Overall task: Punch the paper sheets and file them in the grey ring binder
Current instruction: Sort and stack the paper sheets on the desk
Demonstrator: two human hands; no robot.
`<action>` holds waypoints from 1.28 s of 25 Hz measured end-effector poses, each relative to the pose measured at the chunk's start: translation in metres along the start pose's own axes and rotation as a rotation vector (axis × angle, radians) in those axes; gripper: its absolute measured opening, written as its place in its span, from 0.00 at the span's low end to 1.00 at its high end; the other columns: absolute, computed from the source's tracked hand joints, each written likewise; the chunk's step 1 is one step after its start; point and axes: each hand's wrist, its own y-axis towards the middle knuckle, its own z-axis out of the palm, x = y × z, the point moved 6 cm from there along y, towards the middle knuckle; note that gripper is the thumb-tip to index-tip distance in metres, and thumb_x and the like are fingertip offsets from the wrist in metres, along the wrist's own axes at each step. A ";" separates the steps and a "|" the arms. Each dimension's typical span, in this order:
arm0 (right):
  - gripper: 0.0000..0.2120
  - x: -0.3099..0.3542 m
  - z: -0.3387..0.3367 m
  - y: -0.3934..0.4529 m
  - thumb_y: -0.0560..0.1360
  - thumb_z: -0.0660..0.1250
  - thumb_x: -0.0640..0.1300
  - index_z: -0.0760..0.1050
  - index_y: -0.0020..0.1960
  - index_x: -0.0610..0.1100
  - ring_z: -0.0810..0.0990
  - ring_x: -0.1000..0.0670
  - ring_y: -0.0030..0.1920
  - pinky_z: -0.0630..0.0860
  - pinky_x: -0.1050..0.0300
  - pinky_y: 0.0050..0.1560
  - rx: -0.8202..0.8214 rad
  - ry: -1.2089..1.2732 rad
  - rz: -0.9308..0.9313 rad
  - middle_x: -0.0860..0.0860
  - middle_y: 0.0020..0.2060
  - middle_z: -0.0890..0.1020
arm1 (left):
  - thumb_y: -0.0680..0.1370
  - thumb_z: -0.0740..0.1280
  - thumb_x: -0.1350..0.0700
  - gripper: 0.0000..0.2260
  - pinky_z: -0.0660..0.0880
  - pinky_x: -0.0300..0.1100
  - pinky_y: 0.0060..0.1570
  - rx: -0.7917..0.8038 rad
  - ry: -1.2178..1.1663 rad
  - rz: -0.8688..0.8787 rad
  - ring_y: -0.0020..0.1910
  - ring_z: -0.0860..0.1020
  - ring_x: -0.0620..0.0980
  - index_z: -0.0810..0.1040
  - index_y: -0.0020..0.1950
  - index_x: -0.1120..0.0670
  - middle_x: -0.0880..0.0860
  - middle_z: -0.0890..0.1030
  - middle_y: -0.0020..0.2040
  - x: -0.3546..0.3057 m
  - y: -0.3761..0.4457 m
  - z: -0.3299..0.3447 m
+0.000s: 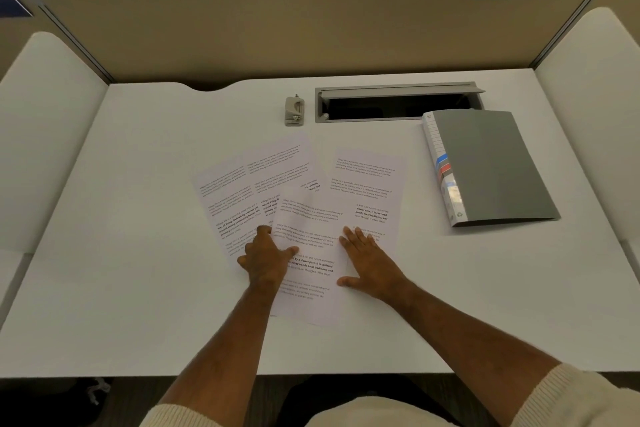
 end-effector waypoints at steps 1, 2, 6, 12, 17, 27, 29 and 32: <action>0.47 0.000 0.000 0.000 0.77 0.65 0.63 0.43 0.82 0.42 0.38 0.46 0.81 0.37 0.53 0.78 -0.001 0.012 0.000 0.46 0.81 0.40 | 0.71 0.78 0.43 0.30 0.66 0.55 0.63 -0.003 -0.002 -0.005 0.61 0.76 0.57 0.70 0.66 0.51 0.54 0.81 0.60 -0.001 -0.001 -0.003; 0.47 -0.001 0.000 0.000 0.77 0.65 0.62 0.43 0.82 0.42 0.37 0.46 0.80 0.37 0.53 0.78 -0.002 0.029 0.000 0.47 0.81 0.40 | 0.72 0.77 0.44 0.27 0.67 0.55 0.63 0.000 -0.018 -0.006 0.60 0.77 0.57 0.71 0.65 0.51 0.54 0.81 0.59 -0.002 -0.002 -0.006; 0.46 -0.003 0.001 -0.002 0.77 0.67 0.61 0.45 0.82 0.43 0.38 0.49 0.80 0.43 0.49 0.81 -0.023 0.148 0.013 0.49 0.81 0.41 | 0.77 0.73 0.49 0.14 0.81 0.51 0.54 0.098 -0.228 0.057 0.49 0.82 0.50 0.78 0.59 0.52 0.52 0.84 0.57 -0.010 -0.009 -0.016; 0.40 -0.025 -0.015 -0.006 0.74 0.72 0.58 0.57 0.79 0.48 0.57 0.53 0.78 0.57 0.51 0.78 -0.244 0.625 0.251 0.54 0.78 0.60 | 0.79 0.71 0.51 0.13 0.77 0.35 0.39 0.142 -0.367 0.133 0.51 0.83 0.50 0.79 0.62 0.53 0.50 0.83 0.54 -0.026 -0.017 -0.045; 0.30 -0.025 -0.037 0.003 0.74 0.74 0.55 0.68 0.70 0.47 0.75 0.53 0.65 0.71 0.59 0.63 -0.284 1.037 0.366 0.53 0.66 0.75 | 0.78 0.73 0.50 0.15 0.80 0.38 0.44 0.114 -0.524 0.178 0.51 0.83 0.47 0.80 0.63 0.51 0.48 0.83 0.55 -0.043 -0.019 -0.067; 0.21 -0.004 -0.082 0.027 0.75 0.76 0.44 0.77 0.67 0.45 0.84 0.43 0.59 0.79 0.41 0.61 -0.325 1.584 0.270 0.47 0.60 0.84 | 0.79 0.72 0.47 0.14 0.83 0.41 0.50 0.182 -0.723 0.207 0.52 0.84 0.43 0.78 0.63 0.47 0.43 0.84 0.57 -0.055 -0.015 -0.063; 0.21 -0.006 -0.086 0.030 0.75 0.76 0.44 0.78 0.66 0.45 0.84 0.43 0.58 0.79 0.41 0.61 -0.342 1.552 0.277 0.48 0.59 0.85 | 0.81 0.69 0.46 0.11 0.82 0.42 0.51 0.170 -0.769 0.159 0.53 0.84 0.44 0.79 0.61 0.48 0.44 0.85 0.55 -0.047 -0.007 -0.059; 0.20 -0.010 -0.089 0.034 0.74 0.76 0.44 0.78 0.65 0.45 0.85 0.44 0.56 0.81 0.41 0.59 -0.350 1.500 0.289 0.48 0.57 0.85 | 0.81 0.68 0.46 0.10 0.80 0.41 0.45 0.062 -0.698 0.036 0.53 0.83 0.51 0.78 0.56 0.51 0.49 0.83 0.52 -0.019 0.018 -0.056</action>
